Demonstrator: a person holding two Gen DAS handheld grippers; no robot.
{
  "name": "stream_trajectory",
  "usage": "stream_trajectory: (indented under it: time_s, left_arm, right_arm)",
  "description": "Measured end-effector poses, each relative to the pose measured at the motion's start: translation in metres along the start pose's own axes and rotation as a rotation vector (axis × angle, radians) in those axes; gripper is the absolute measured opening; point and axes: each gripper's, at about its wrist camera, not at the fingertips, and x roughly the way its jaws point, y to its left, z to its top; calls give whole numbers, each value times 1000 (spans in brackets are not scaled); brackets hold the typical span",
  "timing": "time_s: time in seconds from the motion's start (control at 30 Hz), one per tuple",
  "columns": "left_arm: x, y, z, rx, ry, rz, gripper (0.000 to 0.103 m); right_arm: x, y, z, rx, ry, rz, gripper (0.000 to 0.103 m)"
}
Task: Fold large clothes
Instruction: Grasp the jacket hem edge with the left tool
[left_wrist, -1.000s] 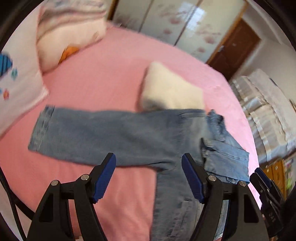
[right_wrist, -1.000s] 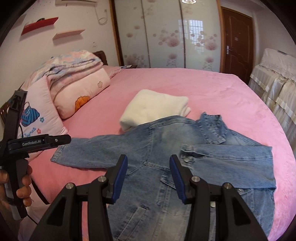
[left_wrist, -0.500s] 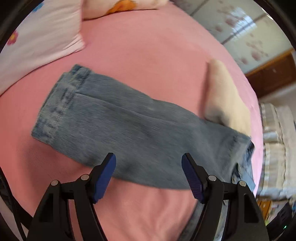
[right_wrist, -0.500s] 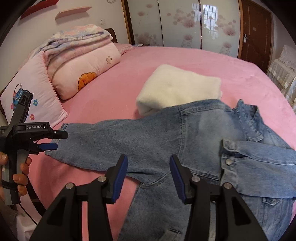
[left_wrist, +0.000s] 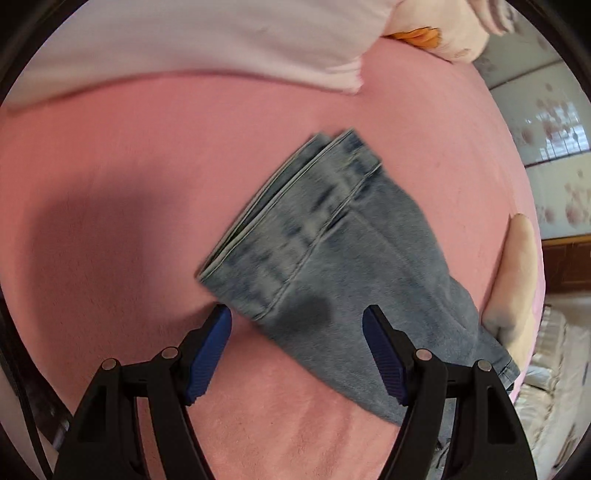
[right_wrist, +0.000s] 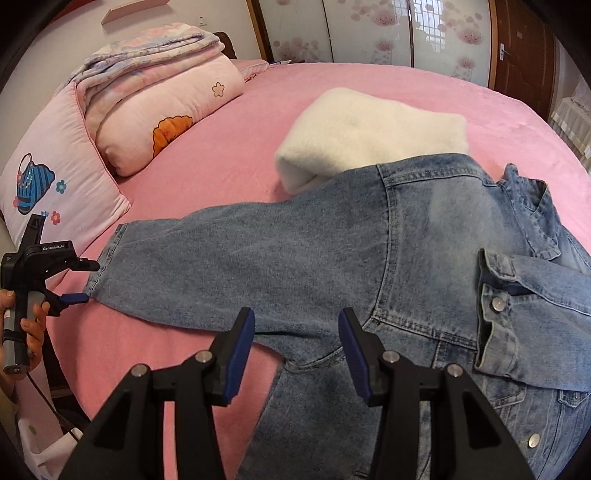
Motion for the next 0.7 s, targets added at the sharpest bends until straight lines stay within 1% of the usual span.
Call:
stream_trajectory:
  time_s: [0.1, 0.27, 0.4, 0.47, 0.5, 0.53, 0.57, 0.6, 0.63, 0.7]
  left_arm:
    - [8, 4, -3, -37, 12, -13, 72]
    - [24, 7, -1, -61, 27, 11, 72]
    - [37, 0, 6, -53, 36, 79, 74]
    - [39, -14, 4, -19, 0, 135, 73]
    - [37, -22, 3, 12, -42, 169, 51]
    - [35, -30, 1, 41, -83, 226, 30]
    - [32, -39, -2, 74, -119, 232, 21]
    - [27, -47, -6, 93, -152, 225, 19]
    - [18, -58, -14, 112, -212, 223, 19]
    - [4, -79, -29, 158, -282, 184, 18]
  right_arm:
    - [1, 3, -3, -9, 3, 4, 47]
    - [0, 5, -6, -18, 2, 8, 47]
    - [2, 3, -10, -10, 15, 13, 47]
    - [2, 1, -14, -7, 22, 17, 47]
    - [2, 1, -16, -9, 24, 16, 47]
    - [1, 0, -19, -12, 23, 13, 47]
    - [-1, -2, -21, -14, 22, 9, 47]
    - [-4, -4, -25, -16, 20, 7, 47]
    - [-7, -8, -28, -17, 18, 3, 47]
    - [-14, -17, -35, -17, 12, -10, 47]
